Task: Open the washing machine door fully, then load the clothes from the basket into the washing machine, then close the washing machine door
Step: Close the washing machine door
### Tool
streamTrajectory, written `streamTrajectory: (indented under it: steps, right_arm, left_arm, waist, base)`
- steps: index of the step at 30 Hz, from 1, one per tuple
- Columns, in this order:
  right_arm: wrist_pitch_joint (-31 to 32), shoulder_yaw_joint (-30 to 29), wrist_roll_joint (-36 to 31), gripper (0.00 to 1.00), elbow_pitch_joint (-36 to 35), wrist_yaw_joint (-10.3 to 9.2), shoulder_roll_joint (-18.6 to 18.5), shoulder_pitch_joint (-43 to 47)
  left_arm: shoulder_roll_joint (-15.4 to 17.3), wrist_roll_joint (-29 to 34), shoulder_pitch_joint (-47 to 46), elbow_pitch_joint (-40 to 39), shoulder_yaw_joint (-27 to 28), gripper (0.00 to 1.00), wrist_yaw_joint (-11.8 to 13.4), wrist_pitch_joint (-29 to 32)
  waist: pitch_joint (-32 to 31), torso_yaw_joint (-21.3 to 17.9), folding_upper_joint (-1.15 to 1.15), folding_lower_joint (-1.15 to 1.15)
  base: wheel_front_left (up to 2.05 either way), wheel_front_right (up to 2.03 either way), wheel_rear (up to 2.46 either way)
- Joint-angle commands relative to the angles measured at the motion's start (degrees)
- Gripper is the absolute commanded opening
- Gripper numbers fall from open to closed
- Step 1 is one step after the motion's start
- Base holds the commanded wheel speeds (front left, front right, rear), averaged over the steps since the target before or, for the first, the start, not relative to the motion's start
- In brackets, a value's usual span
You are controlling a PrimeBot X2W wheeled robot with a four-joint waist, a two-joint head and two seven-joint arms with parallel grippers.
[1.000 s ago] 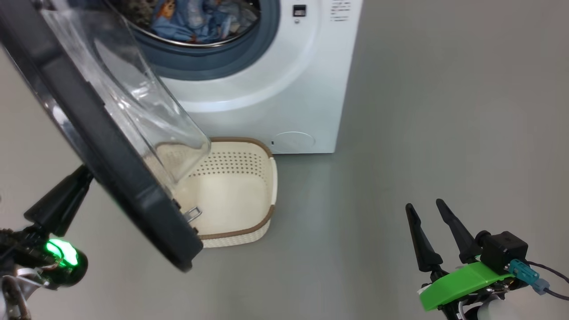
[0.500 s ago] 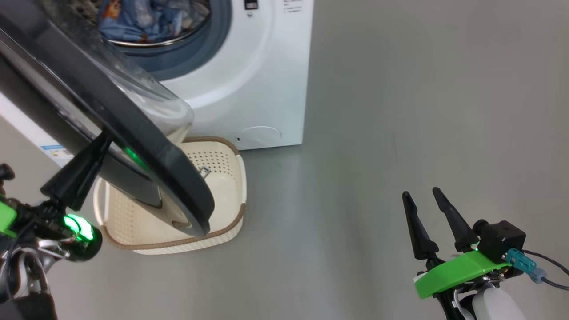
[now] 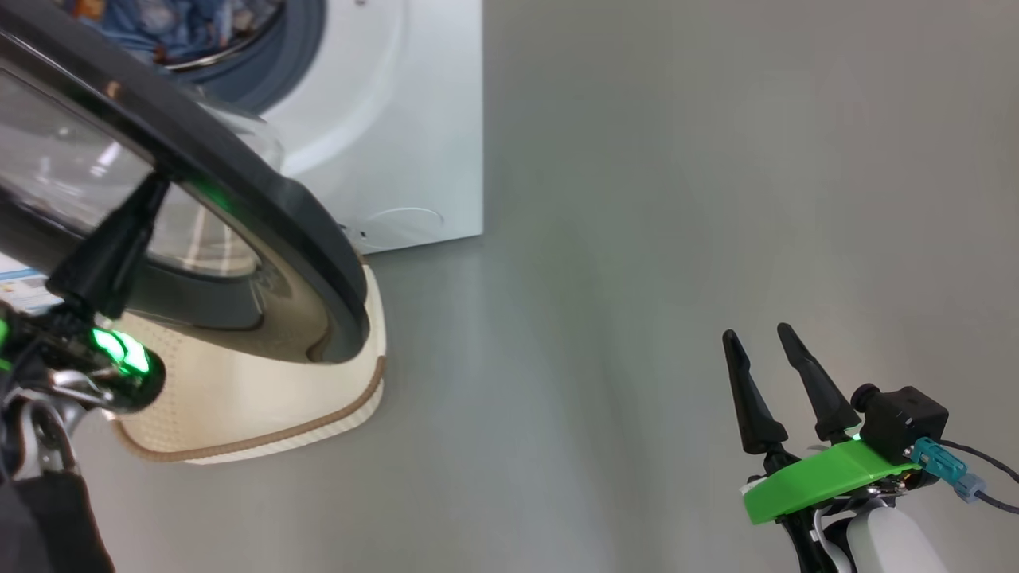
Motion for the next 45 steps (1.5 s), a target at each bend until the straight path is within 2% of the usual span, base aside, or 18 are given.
streamTrajectory:
  steps: [1,13,23,37,38,39,40,45]
  right_arm:
    - [-0.74,1.14,0.34,1.0,-1.55,0.09,0.26,-1.49]
    - [-0.74,0.48,0.0,1.0,-1.97,0.09,0.49,-1.51]
    - [-0.74,0.63,-0.38,1.0,-1.19,0.09,0.48,-0.6]
    - [-0.74,0.91,-0.14,1.0,-0.06,0.09,-0.32,2.26]
    - [-0.74,0.95,-0.19,1.0,-0.05,0.09,-0.31,2.4]
    - [-0.74,1.01,-0.17,1.0,-0.07,0.09,-0.28,2.5]
    - [-0.74,1.03,0.21,1.0,-0.02,0.09,-0.24,2.62]
    - [-0.74,1.09,1.17,1.0,0.24,0.09,-0.37,2.74]
  left_arm:
    - [2.22,0.52,-1.95,-0.77,1.58,0.0,-0.81,-0.45]
    - [2.47,1.09,-3.87,2.82,2.84,0.0,-3.25,-2.91]
    - [1.46,1.19,-1.47,3.83,2.84,0.0,-5.64,-5.64]
    - [0.8,1.16,5.83,2.8,2.8,0.0,-6.69,-10.3]
    - [0.79,1.95,6.25,2.29,2.85,0.21,-6.72,-11.3]
    - [0.78,2.63,6.56,1.66,2.96,0.72,-6.74,-12.46]
    - [0.76,3.11,6.83,0.72,2.84,1.0,-6.74,-13.26]
    - [0.73,5.64,8.35,-2.99,1.82,1.0,-6.76,-16.89]
  waist:
    - [0.98,-1.3,0.0,0.0]
    - [1.37,-2.29,0.0,0.0]
    - [-2.74,1.23,0.0,0.0]
    - [-8.67,5.86,0.0,0.0]
    - [-8.81,5.95,0.0,0.0]
    - [-8.94,6.04,0.0,0.0]
    - [-9.06,6.12,0.0,0.0]
    - [-9.14,6.44,0.0,0.0]
  base:
    - [0.0,0.0,0.0]
    - [0.0,0.0,0.0]
    - [0.0,0.0,0.0]
    - [0.0,0.0,0.0]
    - [0.0,0.0,0.0]
    - [0.0,0.0,0.0]
    - [0.0,0.0,0.0]
    - [0.0,0.0,0.0]
